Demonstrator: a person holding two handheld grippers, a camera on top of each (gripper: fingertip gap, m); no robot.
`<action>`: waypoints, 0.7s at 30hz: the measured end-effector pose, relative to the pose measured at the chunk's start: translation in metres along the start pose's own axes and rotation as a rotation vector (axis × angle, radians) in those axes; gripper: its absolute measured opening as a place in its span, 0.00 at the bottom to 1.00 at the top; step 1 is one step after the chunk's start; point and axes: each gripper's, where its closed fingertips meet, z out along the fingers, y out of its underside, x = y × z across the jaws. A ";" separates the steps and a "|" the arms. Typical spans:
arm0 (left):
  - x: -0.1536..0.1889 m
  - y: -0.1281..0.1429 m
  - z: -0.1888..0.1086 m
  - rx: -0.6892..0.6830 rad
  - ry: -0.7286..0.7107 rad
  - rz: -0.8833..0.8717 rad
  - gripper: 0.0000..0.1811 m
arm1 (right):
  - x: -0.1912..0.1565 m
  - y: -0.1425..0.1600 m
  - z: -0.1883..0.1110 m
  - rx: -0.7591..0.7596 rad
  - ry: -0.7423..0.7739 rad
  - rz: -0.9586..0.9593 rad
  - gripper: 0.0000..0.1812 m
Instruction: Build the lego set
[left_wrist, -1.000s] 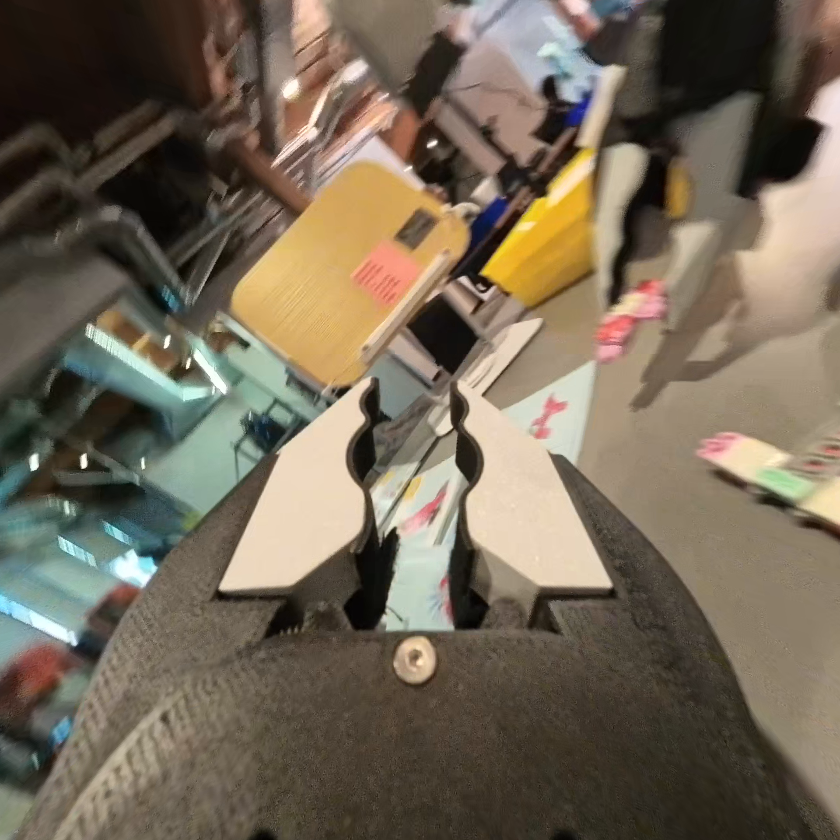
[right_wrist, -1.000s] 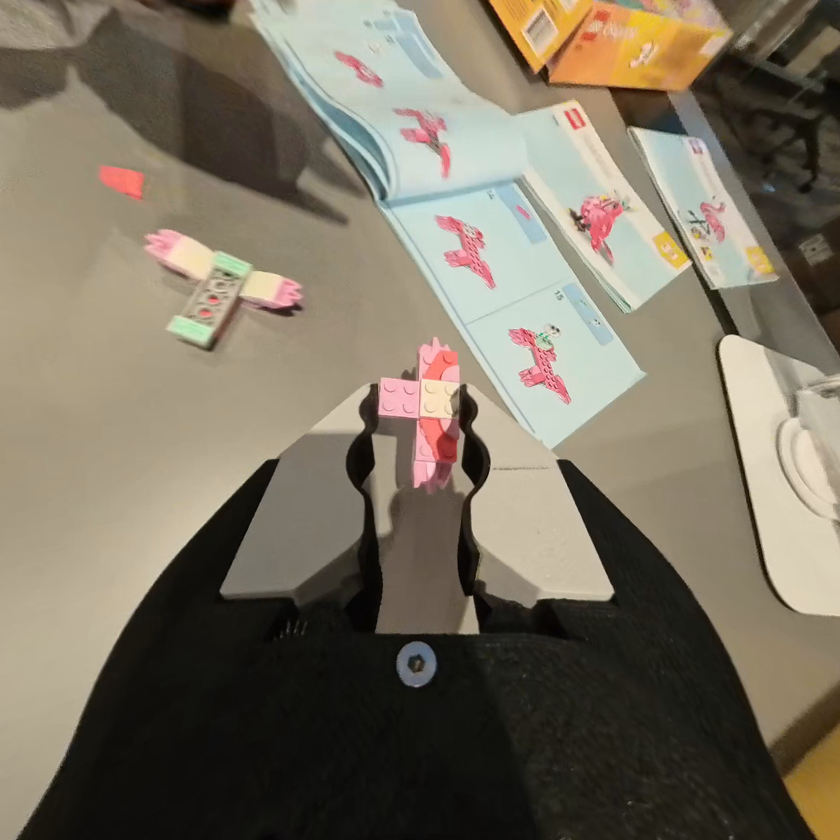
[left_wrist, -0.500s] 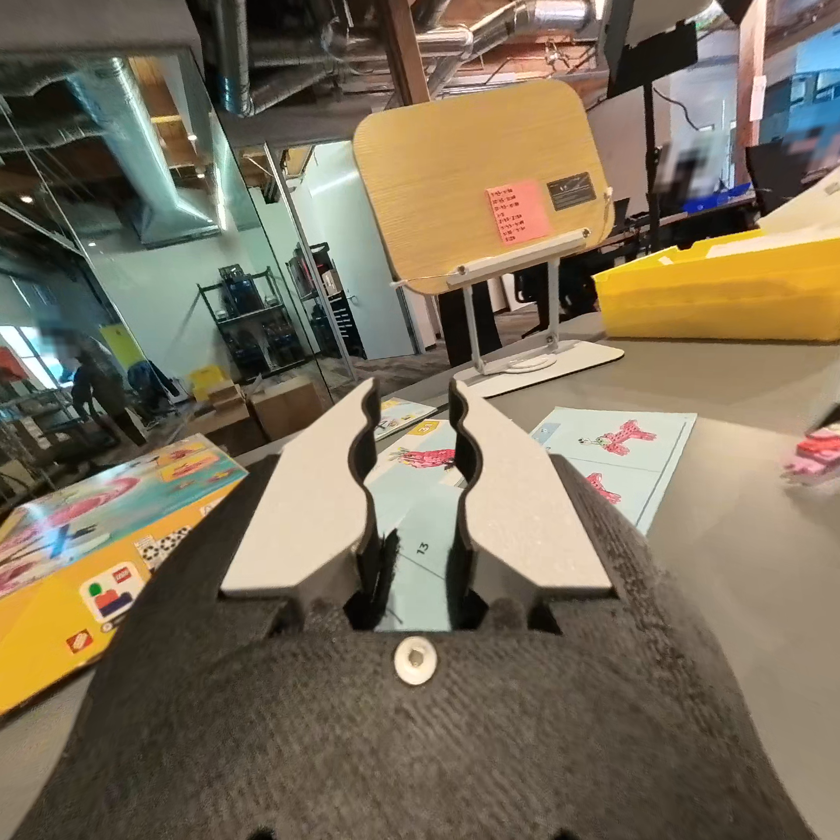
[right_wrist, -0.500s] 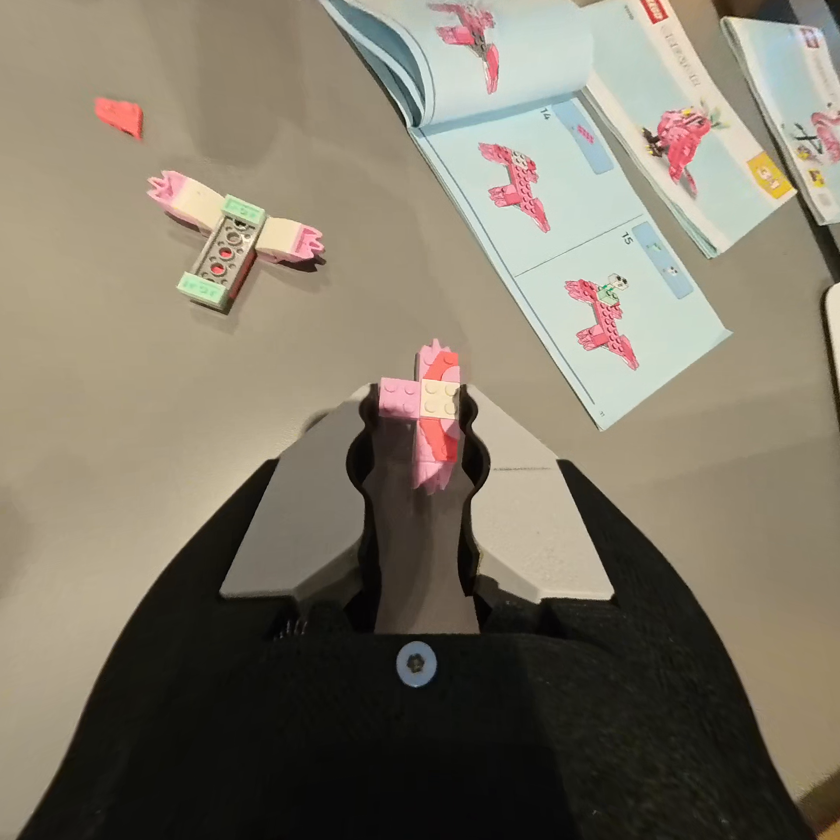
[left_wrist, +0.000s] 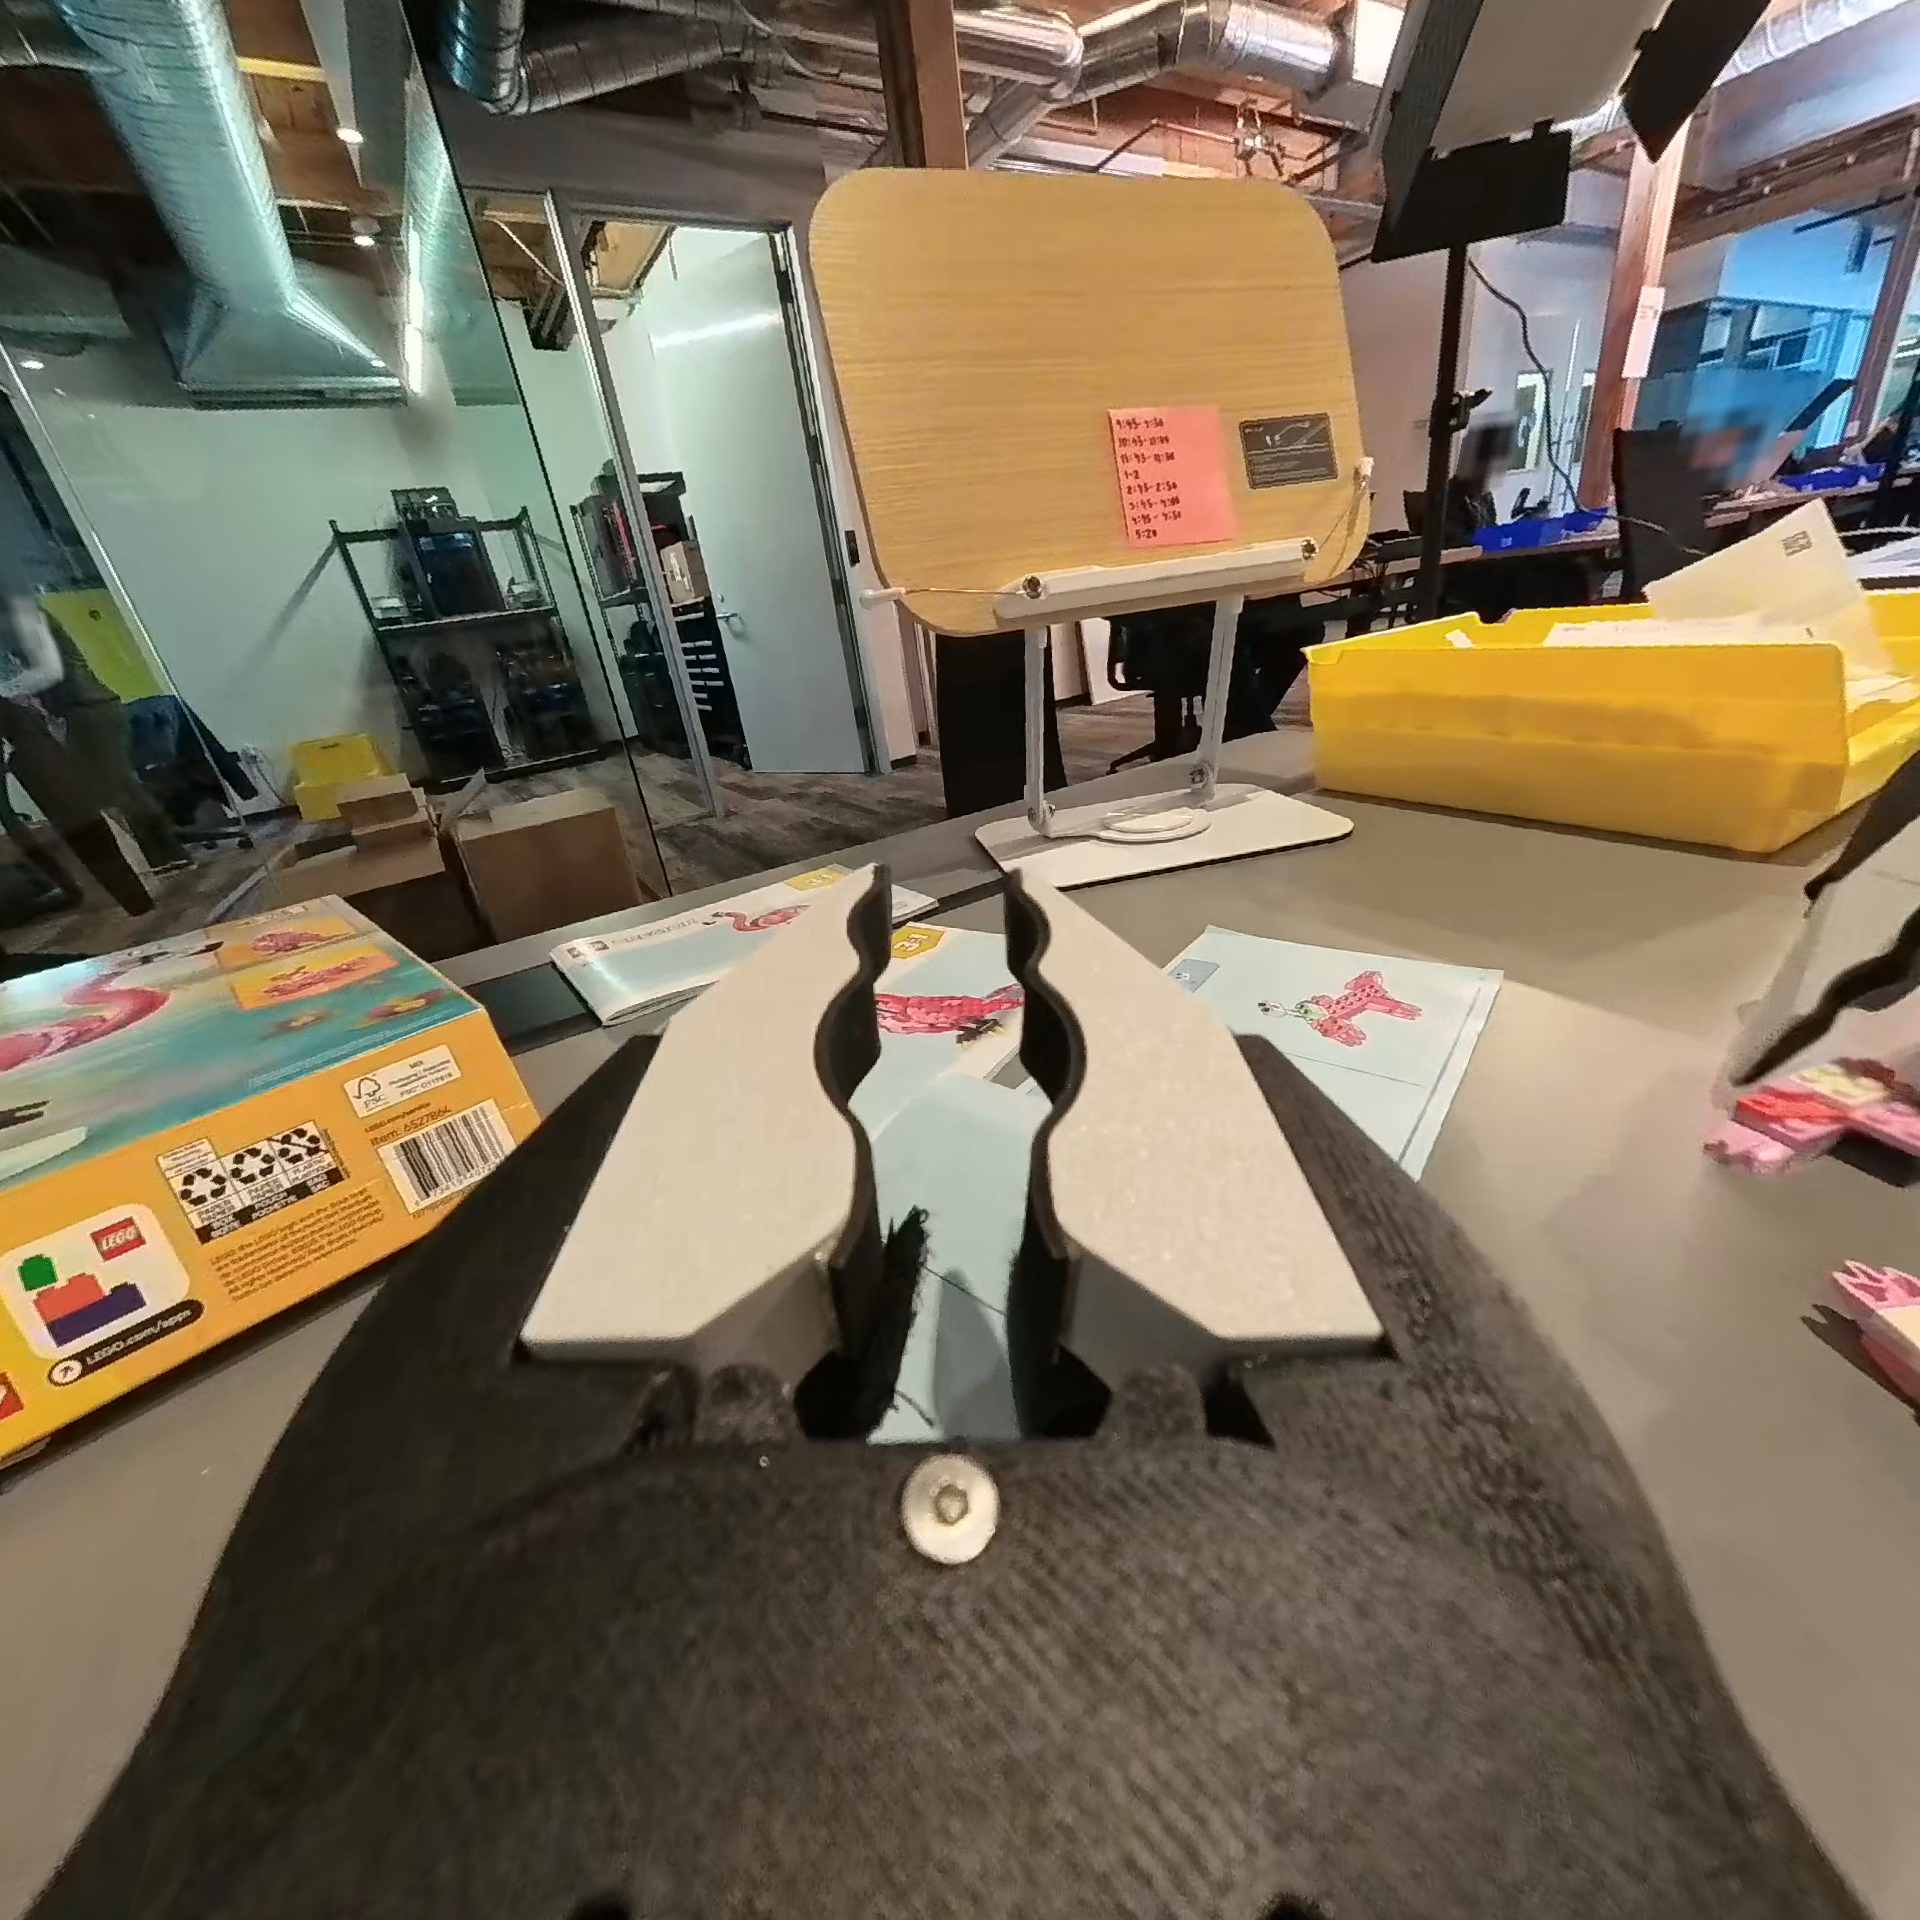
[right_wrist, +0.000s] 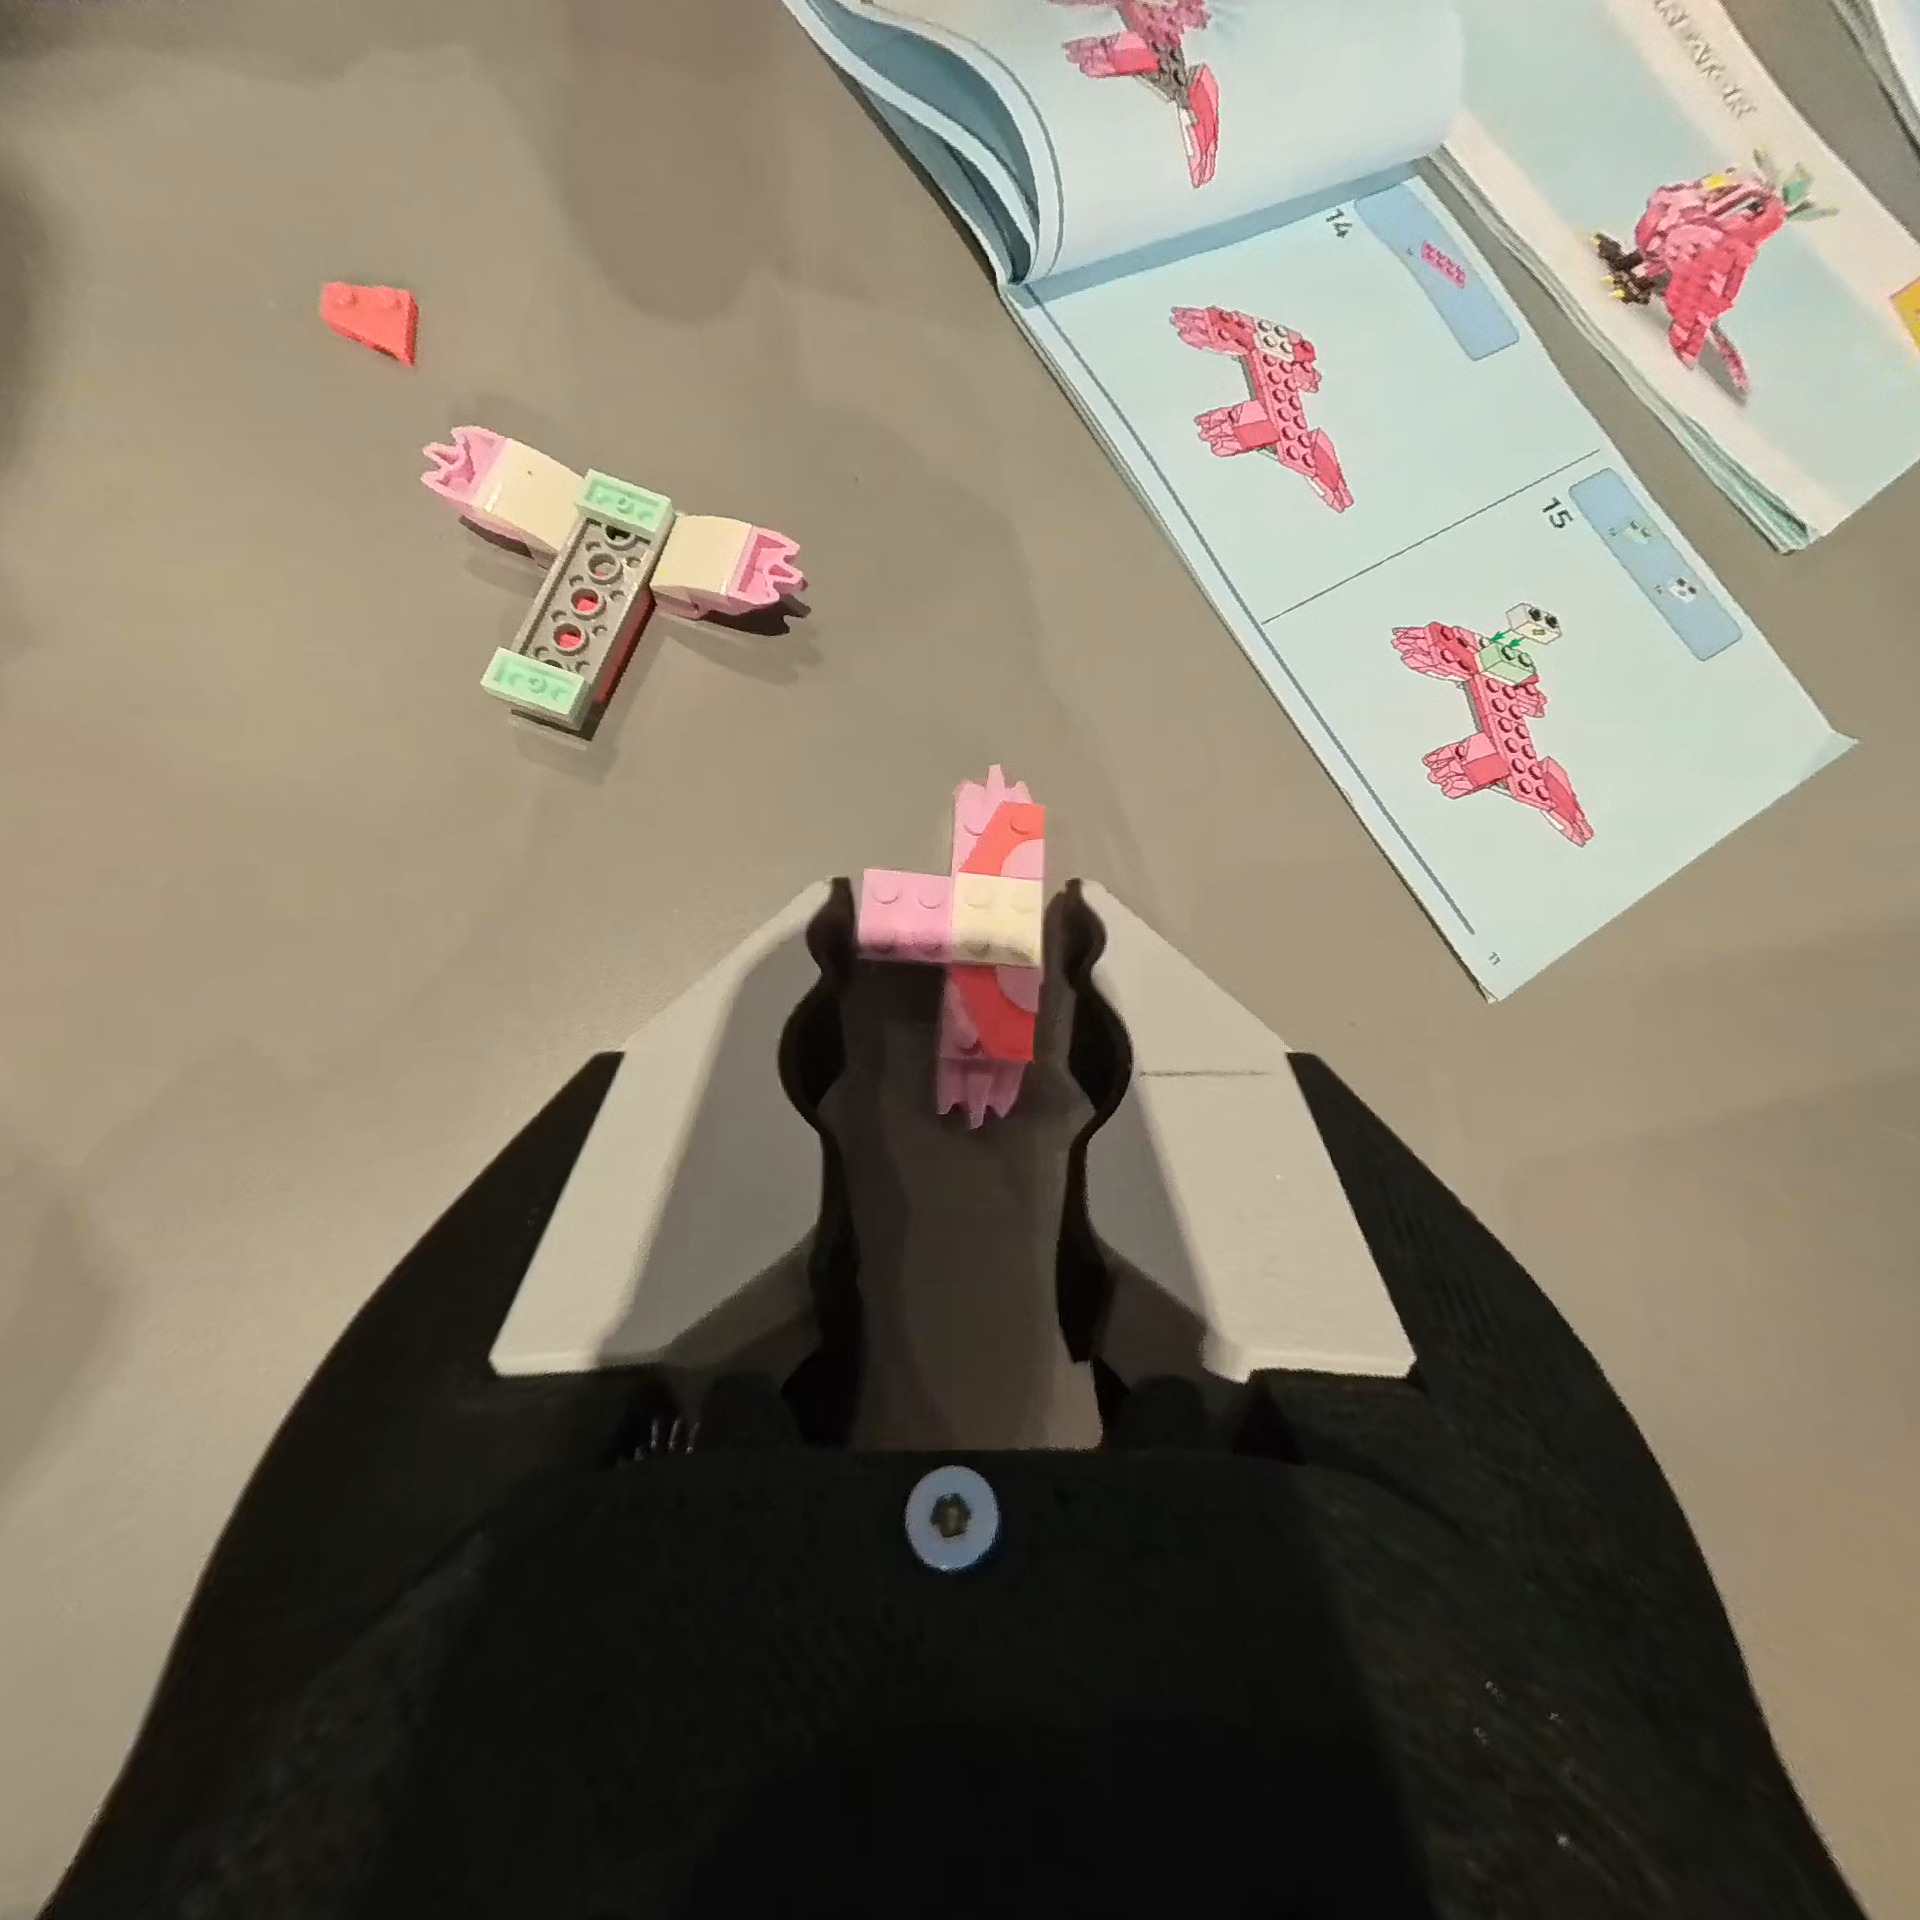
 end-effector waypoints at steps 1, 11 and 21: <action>0.001 0.001 0.000 -0.003 0.004 0.005 0.11 | -0.002 -0.002 0.000 0.019 -0.016 0.010 0.25; -0.010 -0.006 -0.005 0.051 -0.032 -0.001 0.06 | 0.086 -0.047 -0.087 0.618 0.555 -0.014 0.13; -0.001 -0.003 -0.004 0.034 -0.003 0.060 0.00 | 0.118 -0.023 -0.101 0.544 0.841 -0.051 0.00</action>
